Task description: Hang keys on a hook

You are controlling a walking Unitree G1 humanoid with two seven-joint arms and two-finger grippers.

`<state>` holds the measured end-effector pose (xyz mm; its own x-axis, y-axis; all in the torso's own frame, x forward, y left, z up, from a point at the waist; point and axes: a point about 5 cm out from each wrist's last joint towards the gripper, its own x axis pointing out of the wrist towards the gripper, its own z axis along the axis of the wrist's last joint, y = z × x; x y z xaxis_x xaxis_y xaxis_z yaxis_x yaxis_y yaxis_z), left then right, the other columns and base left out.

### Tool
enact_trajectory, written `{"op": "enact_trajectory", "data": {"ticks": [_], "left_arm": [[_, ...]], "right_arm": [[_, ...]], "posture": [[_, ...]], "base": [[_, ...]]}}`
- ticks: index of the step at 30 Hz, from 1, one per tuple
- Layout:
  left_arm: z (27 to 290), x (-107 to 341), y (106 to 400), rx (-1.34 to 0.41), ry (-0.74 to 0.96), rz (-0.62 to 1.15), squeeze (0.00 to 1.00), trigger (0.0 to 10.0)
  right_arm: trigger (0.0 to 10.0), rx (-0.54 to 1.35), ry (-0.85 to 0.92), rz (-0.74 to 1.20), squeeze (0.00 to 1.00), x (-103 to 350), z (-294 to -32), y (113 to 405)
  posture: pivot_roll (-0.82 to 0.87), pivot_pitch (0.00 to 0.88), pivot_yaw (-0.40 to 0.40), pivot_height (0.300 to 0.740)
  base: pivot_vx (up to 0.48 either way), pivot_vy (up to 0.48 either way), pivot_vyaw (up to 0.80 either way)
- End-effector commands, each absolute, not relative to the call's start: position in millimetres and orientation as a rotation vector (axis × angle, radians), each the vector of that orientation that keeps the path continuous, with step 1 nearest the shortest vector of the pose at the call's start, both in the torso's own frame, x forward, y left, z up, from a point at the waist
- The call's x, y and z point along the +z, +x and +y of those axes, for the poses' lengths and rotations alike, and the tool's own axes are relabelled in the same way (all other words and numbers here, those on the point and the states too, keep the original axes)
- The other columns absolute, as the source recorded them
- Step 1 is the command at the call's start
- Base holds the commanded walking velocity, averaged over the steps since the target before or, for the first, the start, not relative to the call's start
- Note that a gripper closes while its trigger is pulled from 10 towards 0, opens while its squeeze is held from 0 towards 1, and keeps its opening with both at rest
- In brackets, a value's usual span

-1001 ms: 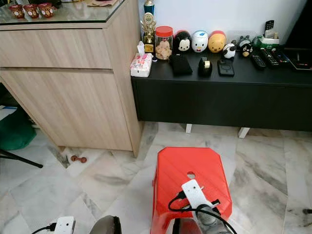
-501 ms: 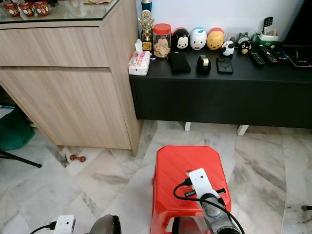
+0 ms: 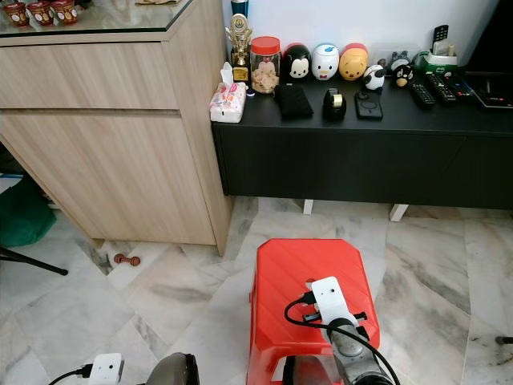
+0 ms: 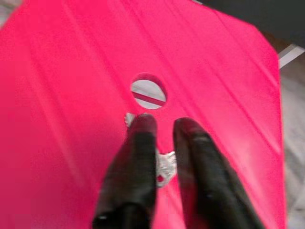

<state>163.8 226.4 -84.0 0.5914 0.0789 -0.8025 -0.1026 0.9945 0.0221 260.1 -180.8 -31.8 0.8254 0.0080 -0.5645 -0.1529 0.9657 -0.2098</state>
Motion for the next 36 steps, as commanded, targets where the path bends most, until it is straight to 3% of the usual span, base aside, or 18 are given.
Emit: {"op": "enact_trajectory", "data": {"ticks": [1, 13, 14, 15, 36], "left_arm": [[228, -87, 158, 0.098, -0.02, 0.958, 0.0, 10.0], [229, -87, 157, 0.1, -0.017, 0.961, 0.0, 10.0], [229, -87, 157, 0.096, -0.01, 0.965, 0.0, 10.0], [229, -87, 157, 0.096, -0.01, 0.965, 0.0, 10.0], [230, -86, 156, 0.101, -0.01, 0.958, 0.0, 10.0]], "right_arm": [[10.0, 0.081, -0.232, 0.602, 1.0, -33, -180, 259], [10.0, 0.098, -0.24, 0.642, 1.0, -36, -181, 257], [10.0, 0.097, -0.24, 0.644, 0.8, -36, -181, 257], [10.0, 0.1, -0.24, 0.647, 0.0, -36, -180, 257], [10.0, 0.122, -0.222, 0.728, 0.0, -48, -178, 243]], "posture": [[0.0, 0.079, 0.007, 0.626], [-0.01, 0.095, 0.007, 0.626], [-0.01, 0.095, 0.007, 0.626], [0.0, 0.099, 0.007, 0.626], [0.0, 0.105, 0.01, 0.626]], "base": [[0.0, 0.0, 0.0], [0.0, 0.0, 0.0], [0.0, 0.0, 0.0], [0.0, 0.0, 0.0], [0.0, 0.0, 0.0]]}}
